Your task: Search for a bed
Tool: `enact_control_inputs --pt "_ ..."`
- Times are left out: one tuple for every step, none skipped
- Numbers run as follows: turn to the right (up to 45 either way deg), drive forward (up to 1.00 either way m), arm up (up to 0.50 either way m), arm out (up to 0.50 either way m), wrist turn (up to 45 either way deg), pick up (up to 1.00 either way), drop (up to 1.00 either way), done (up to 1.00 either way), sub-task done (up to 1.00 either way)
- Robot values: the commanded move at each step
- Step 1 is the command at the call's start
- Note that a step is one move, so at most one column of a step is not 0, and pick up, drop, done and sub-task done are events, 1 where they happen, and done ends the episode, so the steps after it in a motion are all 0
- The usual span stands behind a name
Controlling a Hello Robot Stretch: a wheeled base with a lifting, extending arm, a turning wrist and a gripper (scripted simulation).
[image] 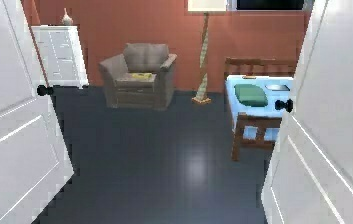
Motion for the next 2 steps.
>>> enact_control_inputs --pt "0.0 1.00 0.00 0.00 0.0 0.00 0.00 0.00 0.00" --pt "3.0 0.00 0.00 0.00 0.0 0.00 0.00 0.00 0.00"
